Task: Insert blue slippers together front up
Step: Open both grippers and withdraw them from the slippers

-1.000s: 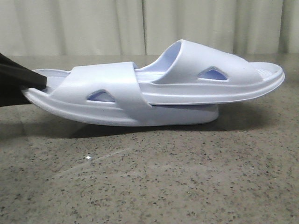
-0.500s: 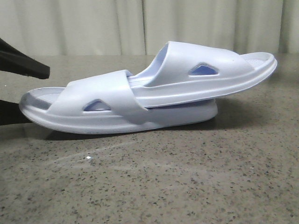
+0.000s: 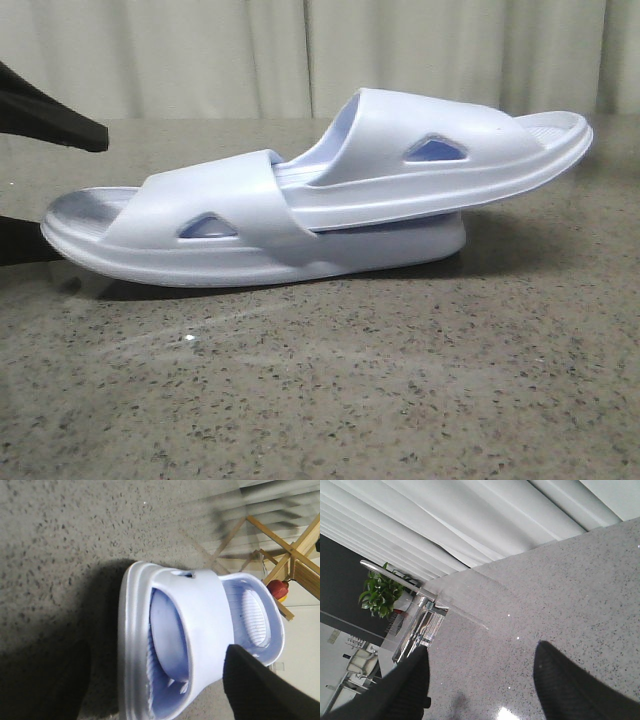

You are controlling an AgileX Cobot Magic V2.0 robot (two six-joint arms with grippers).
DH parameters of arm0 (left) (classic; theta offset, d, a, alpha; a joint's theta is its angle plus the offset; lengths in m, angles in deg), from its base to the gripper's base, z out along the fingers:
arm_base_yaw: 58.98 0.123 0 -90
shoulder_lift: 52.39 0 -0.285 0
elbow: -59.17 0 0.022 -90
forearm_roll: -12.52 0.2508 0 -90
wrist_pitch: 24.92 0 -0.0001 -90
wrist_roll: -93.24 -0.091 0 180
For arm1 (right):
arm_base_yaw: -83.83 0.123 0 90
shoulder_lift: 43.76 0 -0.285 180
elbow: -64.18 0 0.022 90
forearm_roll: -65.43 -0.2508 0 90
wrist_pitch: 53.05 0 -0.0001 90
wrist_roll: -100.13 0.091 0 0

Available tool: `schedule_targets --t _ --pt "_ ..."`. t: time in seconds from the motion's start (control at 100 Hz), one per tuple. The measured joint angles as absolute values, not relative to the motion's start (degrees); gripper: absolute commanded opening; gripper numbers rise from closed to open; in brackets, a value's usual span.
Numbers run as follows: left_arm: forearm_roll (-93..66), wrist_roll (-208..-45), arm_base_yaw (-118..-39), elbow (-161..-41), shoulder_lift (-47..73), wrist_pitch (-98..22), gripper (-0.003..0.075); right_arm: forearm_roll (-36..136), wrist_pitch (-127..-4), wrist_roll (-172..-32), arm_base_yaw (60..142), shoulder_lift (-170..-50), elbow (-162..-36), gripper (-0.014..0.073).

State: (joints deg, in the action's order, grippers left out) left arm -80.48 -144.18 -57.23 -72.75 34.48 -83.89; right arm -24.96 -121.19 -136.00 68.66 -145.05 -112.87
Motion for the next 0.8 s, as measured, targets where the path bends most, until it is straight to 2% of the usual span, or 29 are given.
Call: schedule_targets --t 0.4,0.8 --pt "-88.5 -158.7 -56.0 -77.2 34.3 -83.6 0.0489 -23.8 -121.2 -136.1 68.7 -145.0 -112.9 0.0392" --pt "-89.0 -169.9 -40.5 -80.9 25.2 -83.5 0.0489 -18.3 -121.3 -139.1 68.1 -142.1 -112.9 0.0392"
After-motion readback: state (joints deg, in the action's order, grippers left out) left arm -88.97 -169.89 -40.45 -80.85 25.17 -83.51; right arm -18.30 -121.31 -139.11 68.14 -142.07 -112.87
